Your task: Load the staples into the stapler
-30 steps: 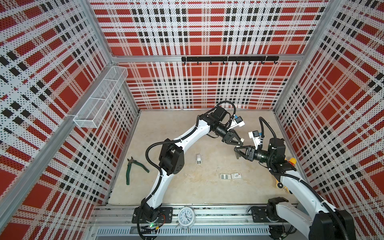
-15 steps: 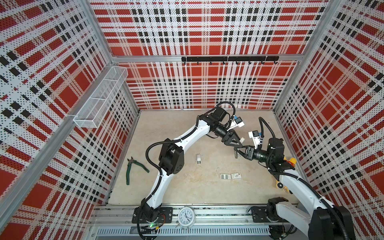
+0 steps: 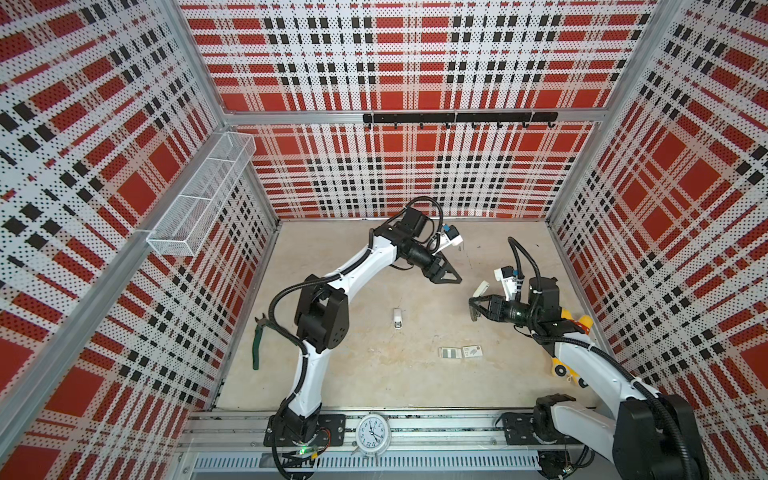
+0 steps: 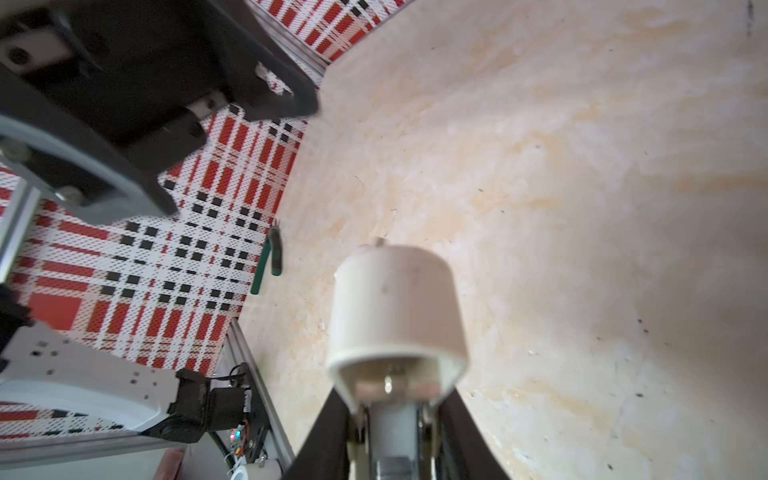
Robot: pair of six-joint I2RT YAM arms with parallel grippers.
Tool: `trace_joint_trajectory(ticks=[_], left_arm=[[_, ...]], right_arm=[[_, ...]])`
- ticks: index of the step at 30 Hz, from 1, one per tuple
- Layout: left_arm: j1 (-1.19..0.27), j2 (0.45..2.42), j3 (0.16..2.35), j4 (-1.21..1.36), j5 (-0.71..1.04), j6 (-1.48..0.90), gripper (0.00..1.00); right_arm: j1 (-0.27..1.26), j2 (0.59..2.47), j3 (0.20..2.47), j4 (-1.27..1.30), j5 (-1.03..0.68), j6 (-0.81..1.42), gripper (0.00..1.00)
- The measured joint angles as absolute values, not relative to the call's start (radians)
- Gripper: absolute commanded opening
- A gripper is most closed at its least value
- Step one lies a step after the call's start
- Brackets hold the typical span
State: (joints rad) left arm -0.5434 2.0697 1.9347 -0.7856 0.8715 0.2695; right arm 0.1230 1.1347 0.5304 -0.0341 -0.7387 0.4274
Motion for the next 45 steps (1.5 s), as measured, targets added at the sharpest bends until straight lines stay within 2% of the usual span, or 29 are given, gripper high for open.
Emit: trace_joint_trajectory(ticks=[7, 15, 29, 34, 45], left_arm=[[-0.44, 1.924, 1.871, -0.745, 0.68, 0.278, 0.74], [-0.421, 1.825, 1.71, -0.749, 0.543, 0.368, 0.73], [-0.416, 1.783, 1.583, -0.915, 0.55, 0.673, 0.74], [-0.415, 1.761, 1.549, -0.936, 0.554, 0.751, 0.8], [-0.468, 1.722, 1.518, -0.982, 0.471, 0.957, 0.88]], right_arm=[[0.167, 1.227, 0.571, -0.123, -0.594, 0.379, 0.11], [0.292, 1.348, 0.654, -0.19, -0.394, 0.348, 0.12], [0.435, 1.571, 0.756, -0.255, -0.115, 0.36, 0.17], [0.474, 1.604, 0.789, -0.284, -0.041, 0.376, 0.21], [0.521, 1.625, 0.818, -0.306, 0.032, 0.407, 0.44]])
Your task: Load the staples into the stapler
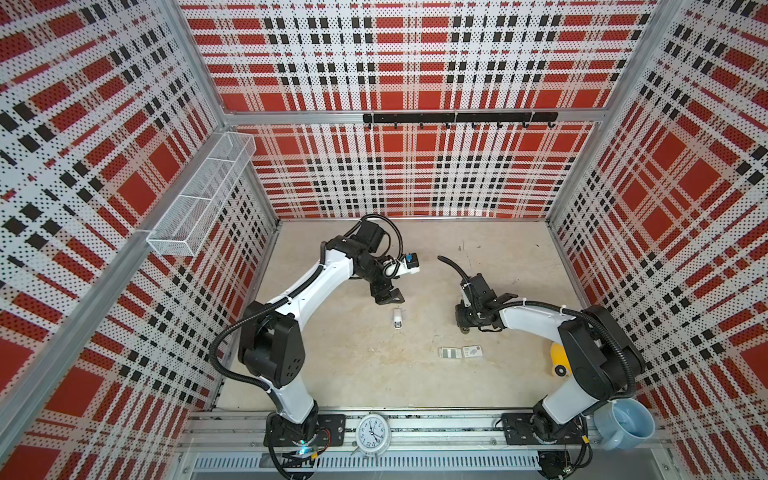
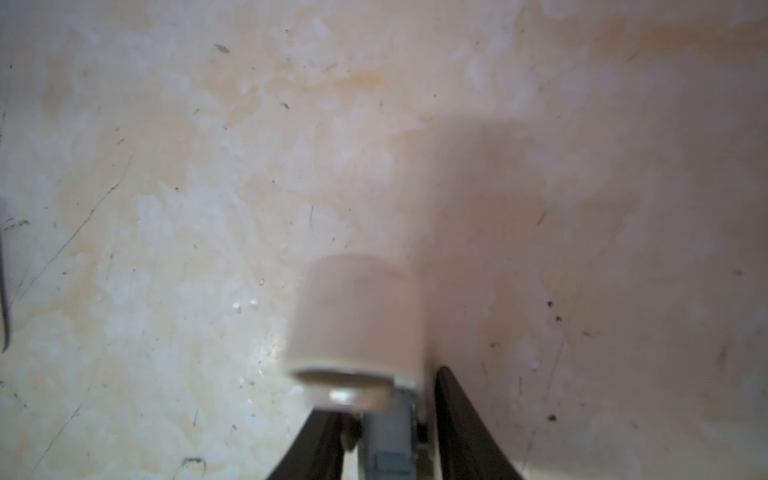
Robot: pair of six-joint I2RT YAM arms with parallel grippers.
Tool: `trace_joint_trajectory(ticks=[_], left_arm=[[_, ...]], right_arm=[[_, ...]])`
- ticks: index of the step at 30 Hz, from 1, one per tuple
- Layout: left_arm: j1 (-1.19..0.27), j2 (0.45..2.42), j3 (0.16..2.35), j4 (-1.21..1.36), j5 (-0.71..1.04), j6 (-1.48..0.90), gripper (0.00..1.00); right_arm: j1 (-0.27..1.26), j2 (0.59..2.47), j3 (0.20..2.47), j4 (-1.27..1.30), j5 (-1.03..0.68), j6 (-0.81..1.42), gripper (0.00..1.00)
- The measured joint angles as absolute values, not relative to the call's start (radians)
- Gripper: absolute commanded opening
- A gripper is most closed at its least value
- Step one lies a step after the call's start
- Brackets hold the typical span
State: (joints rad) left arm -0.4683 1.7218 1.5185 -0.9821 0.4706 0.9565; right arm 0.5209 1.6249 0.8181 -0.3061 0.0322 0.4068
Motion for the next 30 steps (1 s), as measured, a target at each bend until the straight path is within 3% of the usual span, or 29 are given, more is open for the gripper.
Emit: trace_joint_trajectory(ticks=[12, 30], left_arm=[[-0.513, 1.747, 1.549, -1.073, 0.363, 1.125, 0.88], [-0.574, 1.88, 1.596, -1.159, 0.203, 1.33, 0.87]], right_arm=[[0.527, 1.535, 0.817, -0.354, 0.035, 0.411, 0.57], [0.527, 1.28, 0.813, -0.535, -0.062, 0.402, 0.61]])
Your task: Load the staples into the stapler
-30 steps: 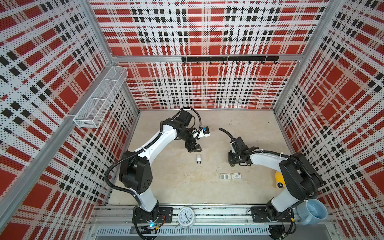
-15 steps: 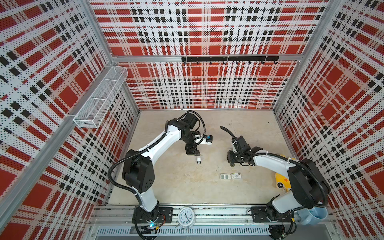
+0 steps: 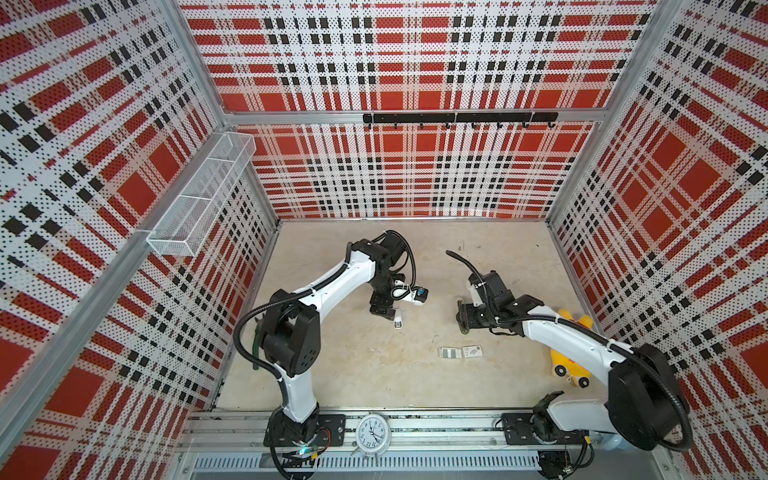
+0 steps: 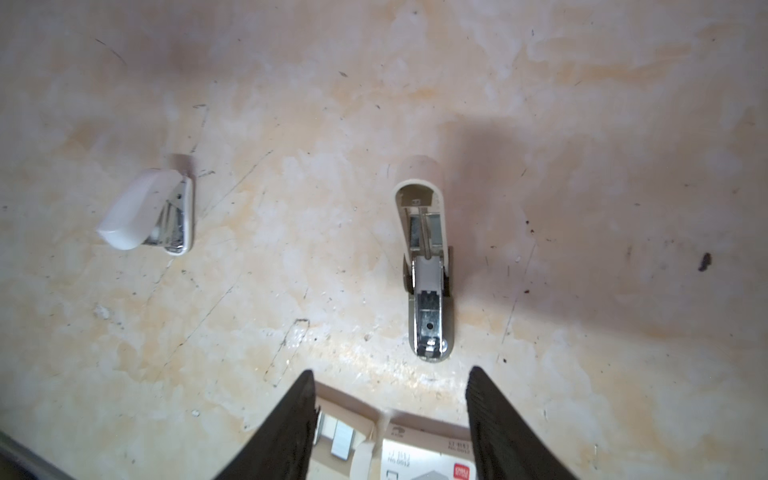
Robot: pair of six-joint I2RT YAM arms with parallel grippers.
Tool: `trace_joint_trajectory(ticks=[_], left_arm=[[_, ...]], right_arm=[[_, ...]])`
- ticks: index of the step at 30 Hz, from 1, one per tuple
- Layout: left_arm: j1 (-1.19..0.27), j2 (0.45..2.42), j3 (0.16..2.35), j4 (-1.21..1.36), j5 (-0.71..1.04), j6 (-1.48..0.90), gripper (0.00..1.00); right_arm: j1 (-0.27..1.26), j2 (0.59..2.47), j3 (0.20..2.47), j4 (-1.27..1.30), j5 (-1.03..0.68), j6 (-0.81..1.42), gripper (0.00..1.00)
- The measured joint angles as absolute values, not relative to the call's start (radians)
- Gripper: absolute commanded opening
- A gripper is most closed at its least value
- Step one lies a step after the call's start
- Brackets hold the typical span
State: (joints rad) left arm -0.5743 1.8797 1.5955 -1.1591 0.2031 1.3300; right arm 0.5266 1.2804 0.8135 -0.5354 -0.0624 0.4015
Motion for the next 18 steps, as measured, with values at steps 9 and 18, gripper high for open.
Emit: trace_joint_trajectory(ticks=[9, 18], left_arm=[[-0.618, 1.952, 1.613, -1.156, 0.162, 1.427, 0.85], [-0.63, 2.007, 1.6, -1.13, 0.123, 1.505, 0.83]], right_arm=[[0.398, 0.991, 0.751, -0.626, -0.121, 0.466, 0.63], [0.323, 0.839, 0.663, -0.689, -0.163, 0.527, 0.64]])
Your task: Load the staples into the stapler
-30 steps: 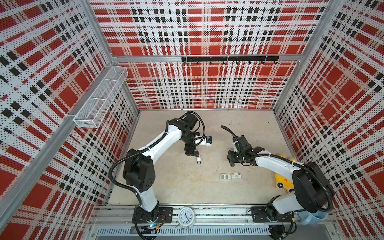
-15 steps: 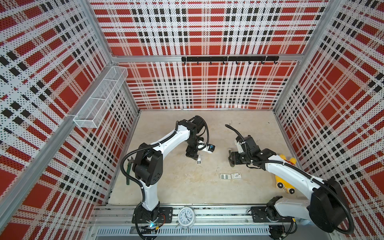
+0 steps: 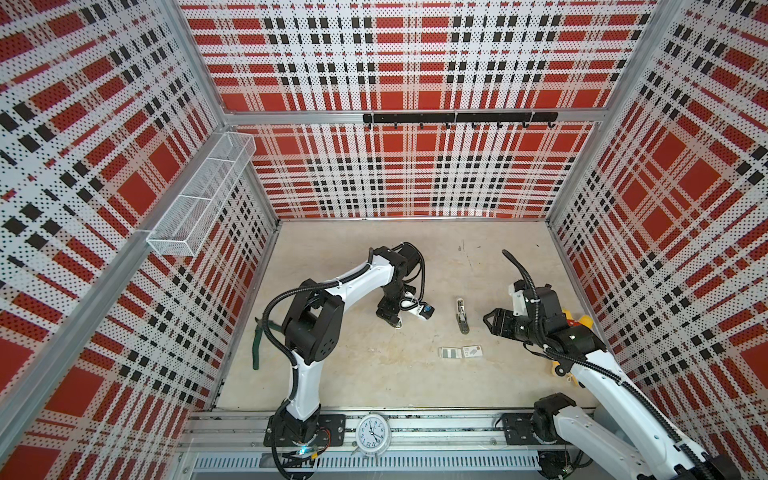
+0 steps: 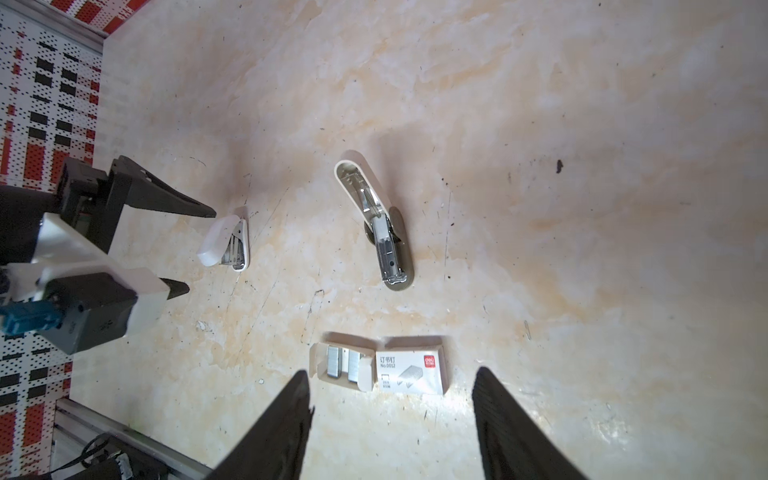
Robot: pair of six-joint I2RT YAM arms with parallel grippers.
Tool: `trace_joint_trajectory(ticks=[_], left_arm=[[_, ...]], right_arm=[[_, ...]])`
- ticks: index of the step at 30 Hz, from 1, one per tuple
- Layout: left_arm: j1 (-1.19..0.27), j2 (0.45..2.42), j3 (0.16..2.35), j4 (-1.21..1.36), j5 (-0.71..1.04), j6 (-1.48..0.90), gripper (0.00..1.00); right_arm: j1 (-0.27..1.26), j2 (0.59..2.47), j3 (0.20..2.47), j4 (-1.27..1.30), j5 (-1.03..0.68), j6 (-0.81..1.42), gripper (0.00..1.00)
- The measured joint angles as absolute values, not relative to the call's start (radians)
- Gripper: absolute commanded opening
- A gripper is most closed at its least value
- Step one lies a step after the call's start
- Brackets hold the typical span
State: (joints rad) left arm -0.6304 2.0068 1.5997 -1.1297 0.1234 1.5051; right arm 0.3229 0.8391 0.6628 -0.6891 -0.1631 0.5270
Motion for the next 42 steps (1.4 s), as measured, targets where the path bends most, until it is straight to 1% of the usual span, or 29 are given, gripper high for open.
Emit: trace_joint_trajectory(ticks=[8, 17, 23, 26, 28, 31, 34, 37, 39, 42], left_arm=[[-0.63, 2.023, 1.591, -1.116, 0.095, 1.549, 0.81], [-0.628, 2.037, 1.552, -1.062, 0.081, 1.579, 0.74], [-0.612, 2.038, 1.537, -1.026, 0.079, 1.596, 0.65], [-0.6, 2.038, 1.533, -1.013, 0.079, 1.599, 0.57], [-0.595, 2.038, 1.524, -1.006, 0.079, 1.601, 0.55], [-0.591, 2.038, 1.509, -1.001, 0.079, 1.601, 0.56], [-0.591, 2.038, 1.501, -1.001, 0.083, 1.6, 0.59], [-0.594, 2.038, 1.501, -1.0, 0.09, 1.6, 0.59], [-0.596, 2.037, 1.501, -1.0, 0.096, 1.597, 0.58], [-0.598, 2.036, 1.501, -1.0, 0.106, 1.591, 0.53]], right_arm=[[0.319, 0.854, 0.653, -0.699, -0.164, 0.54, 0.63], [0.318, 0.885, 0.653, -0.699, -0.164, 0.54, 0.63], [0.318, 0.886, 0.653, -0.696, -0.155, 0.543, 0.62], [0.316, 0.894, 0.653, -0.687, -0.154, 0.543, 0.62], [0.315, 0.903, 0.652, -0.681, -0.153, 0.543, 0.61], [0.313, 0.916, 0.649, -0.667, -0.153, 0.543, 0.61], [0.313, 0.927, 0.641, -0.655, -0.153, 0.543, 0.61], [0.313, 0.928, 0.637, -0.653, -0.153, 0.543, 0.61], [0.313, 0.928, 0.637, -0.652, -0.153, 0.543, 0.61], [0.313, 0.928, 0.636, -0.645, -0.153, 0.543, 0.61]])
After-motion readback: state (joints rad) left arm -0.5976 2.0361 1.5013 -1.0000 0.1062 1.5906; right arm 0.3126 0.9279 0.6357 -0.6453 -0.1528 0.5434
